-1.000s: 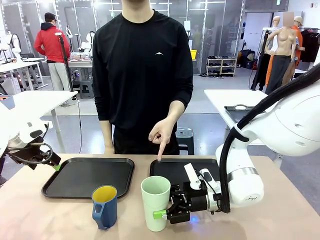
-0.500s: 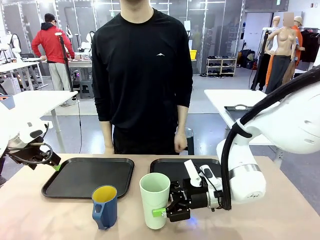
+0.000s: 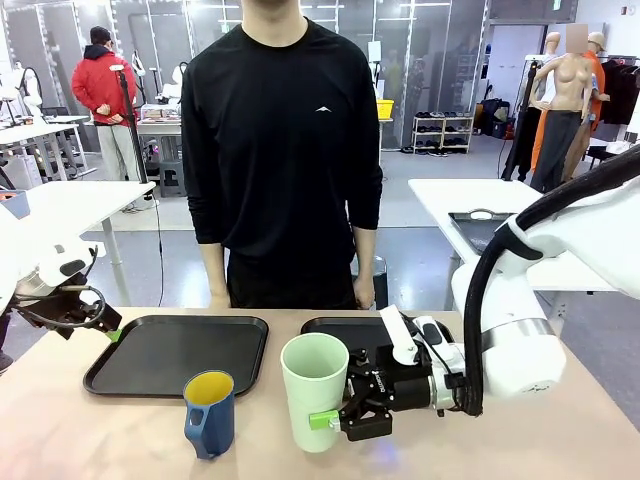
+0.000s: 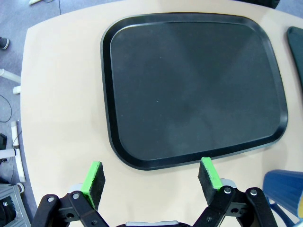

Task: Sort and store the cups by type.
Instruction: Pick up the Reusable plastic cup, then place the picked Reusable plastic cup into the Flat Tray indicated by the person.

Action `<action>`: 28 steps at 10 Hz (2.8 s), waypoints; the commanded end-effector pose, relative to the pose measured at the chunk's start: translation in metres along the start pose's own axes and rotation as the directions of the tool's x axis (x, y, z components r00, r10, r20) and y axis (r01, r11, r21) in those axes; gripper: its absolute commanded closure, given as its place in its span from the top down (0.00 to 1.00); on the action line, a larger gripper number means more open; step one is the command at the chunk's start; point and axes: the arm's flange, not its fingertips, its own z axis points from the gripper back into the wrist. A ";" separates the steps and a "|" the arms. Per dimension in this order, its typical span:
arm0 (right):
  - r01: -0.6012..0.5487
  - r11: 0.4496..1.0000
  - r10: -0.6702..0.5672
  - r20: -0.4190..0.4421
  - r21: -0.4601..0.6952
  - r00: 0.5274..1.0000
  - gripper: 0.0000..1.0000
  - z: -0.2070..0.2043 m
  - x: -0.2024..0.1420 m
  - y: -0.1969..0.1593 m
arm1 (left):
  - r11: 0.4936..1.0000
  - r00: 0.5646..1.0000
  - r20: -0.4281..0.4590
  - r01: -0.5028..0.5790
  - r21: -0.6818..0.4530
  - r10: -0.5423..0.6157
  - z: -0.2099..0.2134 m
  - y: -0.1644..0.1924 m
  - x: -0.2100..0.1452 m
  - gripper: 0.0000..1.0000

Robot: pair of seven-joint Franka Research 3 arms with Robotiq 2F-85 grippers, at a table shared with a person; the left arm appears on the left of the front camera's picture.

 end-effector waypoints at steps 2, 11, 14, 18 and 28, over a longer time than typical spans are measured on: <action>0.051 0.999 -0.051 -0.031 -0.004 0.998 0.64 0.008 -0.005 -0.005 | 1.000 1.000 0.001 -0.004 -0.001 0.004 0.000 0.002 0.000 1.00; -0.003 1.000 0.003 0.000 -0.004 1.000 0.64 0.002 0.002 0.000 | 1.000 1.000 0.001 -0.004 -0.001 0.004 0.000 0.002 0.000 1.00; -0.003 1.000 0.003 0.000 -0.004 1.000 0.64 0.002 0.002 0.000 | 1.000 1.000 0.001 -0.004 -0.001 0.004 0.000 0.002 0.000 1.00; -0.003 1.000 0.003 0.000 -0.004 1.000 0.64 0.002 0.002 0.000 | 1.000 1.000 0.001 -0.004 -0.001 0.004 0.000 0.002 0.000 1.00; 0.005 1.000 -0.005 -0.006 -0.002 1.000 0.86 0.003 -0.001 0.000 | 1.000 1.000 0.001 -0.004 -0.001 0.004 0.000 0.002 0.000 1.00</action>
